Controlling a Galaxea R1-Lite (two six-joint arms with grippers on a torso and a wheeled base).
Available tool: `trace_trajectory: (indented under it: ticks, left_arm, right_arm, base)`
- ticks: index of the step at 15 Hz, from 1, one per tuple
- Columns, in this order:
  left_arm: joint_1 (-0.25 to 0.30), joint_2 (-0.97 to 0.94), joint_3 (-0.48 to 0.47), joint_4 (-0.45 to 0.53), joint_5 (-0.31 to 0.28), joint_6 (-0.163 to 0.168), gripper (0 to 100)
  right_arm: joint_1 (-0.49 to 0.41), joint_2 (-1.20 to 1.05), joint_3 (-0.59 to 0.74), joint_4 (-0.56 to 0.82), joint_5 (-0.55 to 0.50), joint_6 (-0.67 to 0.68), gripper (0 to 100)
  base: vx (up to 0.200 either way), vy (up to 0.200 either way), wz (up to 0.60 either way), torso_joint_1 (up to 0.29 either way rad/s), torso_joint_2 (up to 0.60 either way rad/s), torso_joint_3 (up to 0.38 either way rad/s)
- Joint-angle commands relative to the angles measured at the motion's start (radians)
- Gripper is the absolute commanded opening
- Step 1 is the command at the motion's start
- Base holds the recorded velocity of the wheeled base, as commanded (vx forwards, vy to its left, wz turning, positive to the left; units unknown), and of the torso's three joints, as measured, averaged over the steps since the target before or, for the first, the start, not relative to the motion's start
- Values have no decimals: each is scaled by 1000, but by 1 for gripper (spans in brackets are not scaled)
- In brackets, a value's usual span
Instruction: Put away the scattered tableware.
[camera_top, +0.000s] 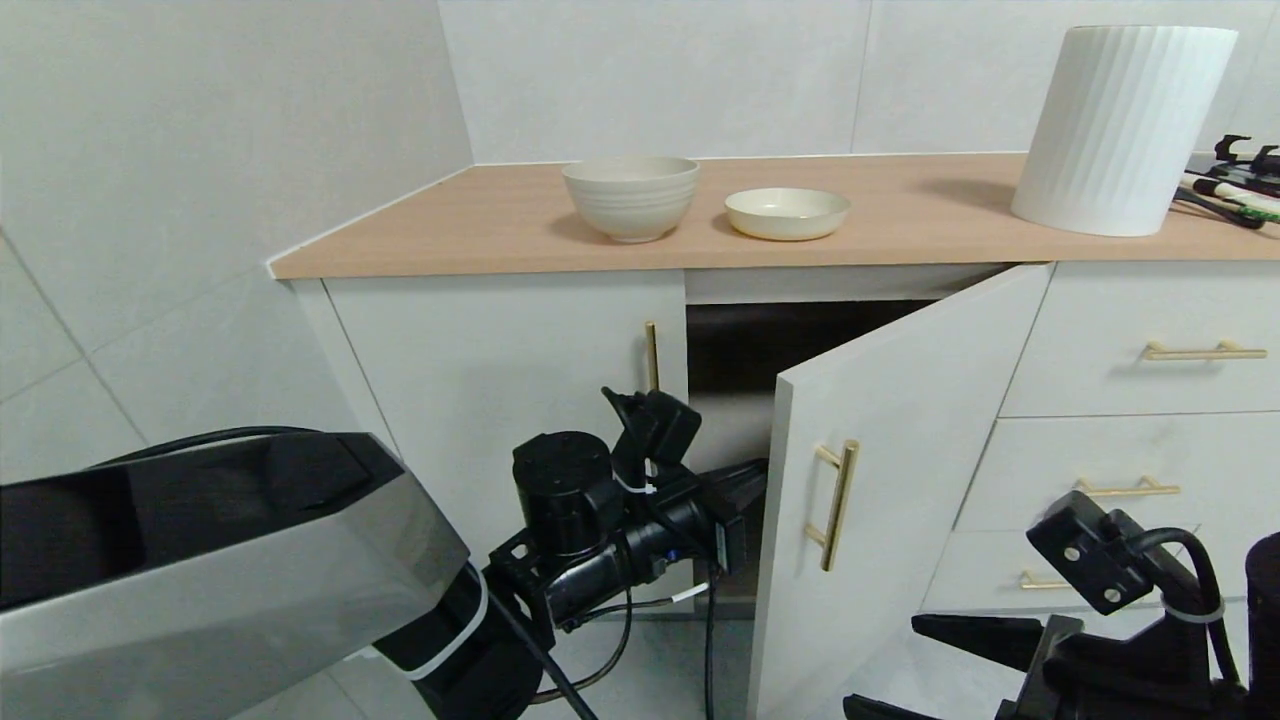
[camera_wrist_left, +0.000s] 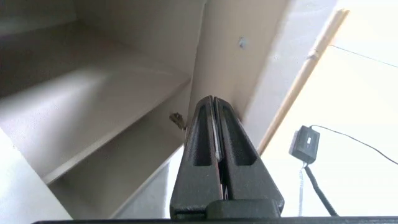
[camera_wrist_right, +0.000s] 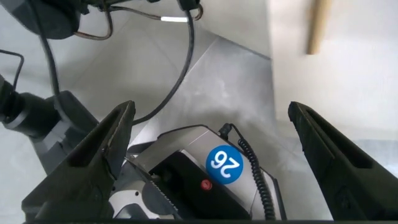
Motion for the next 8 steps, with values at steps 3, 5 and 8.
trace_trajectory:
  ticks: [3, 5, 8]
  left_arm:
    - [1, 42, -40, 2, 2, -1, 0]
    - [-4, 38, -42, 2, 4, -1, 0]
    - [-97, 10, -37, 2, 15, 1, 0]
  right_arm:
    - [1, 2, 1, -1, 0, 0, 100]
    - [6, 1, 1, -1, 1, 0, 100]
    - [129, -48, 47, -1, 12, 0, 100]
  base:
    - [0, 0, 0, 0, 0, 0]
    - [0, 0, 0, 0, 0, 0]
    - [0, 0, 0, 0, 0, 0]
